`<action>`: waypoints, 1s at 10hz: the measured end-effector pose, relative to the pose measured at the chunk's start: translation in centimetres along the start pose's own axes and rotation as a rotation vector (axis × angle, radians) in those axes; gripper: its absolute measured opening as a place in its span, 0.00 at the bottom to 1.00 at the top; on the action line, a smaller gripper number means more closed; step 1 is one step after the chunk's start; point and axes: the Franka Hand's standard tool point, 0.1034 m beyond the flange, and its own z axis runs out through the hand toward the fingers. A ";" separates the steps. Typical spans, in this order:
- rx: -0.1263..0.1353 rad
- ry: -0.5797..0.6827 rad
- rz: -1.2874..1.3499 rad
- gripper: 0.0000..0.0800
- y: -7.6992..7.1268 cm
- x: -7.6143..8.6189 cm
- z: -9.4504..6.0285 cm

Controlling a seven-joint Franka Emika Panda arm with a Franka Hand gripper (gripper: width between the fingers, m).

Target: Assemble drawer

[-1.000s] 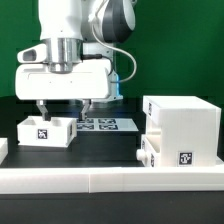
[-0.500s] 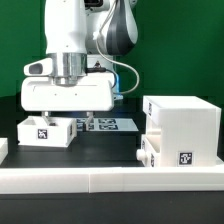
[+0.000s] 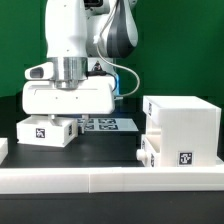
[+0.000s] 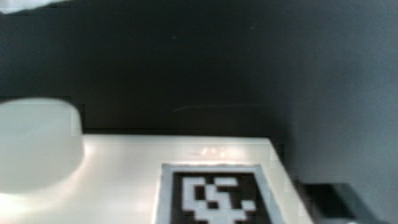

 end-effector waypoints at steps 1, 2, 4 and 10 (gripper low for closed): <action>0.000 0.001 0.000 0.27 0.0 0.1 0.0; 0.001 0.003 -0.001 0.11 -0.1 0.2 0.0; 0.001 0.007 -0.004 0.05 -0.2 0.5 -0.1; 0.023 0.002 -0.088 0.05 -4.5 1.4 -0.9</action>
Offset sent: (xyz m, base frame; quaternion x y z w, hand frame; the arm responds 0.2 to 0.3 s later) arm 0.0065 0.0013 0.0020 -0.0058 -0.0015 0.0042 1.0000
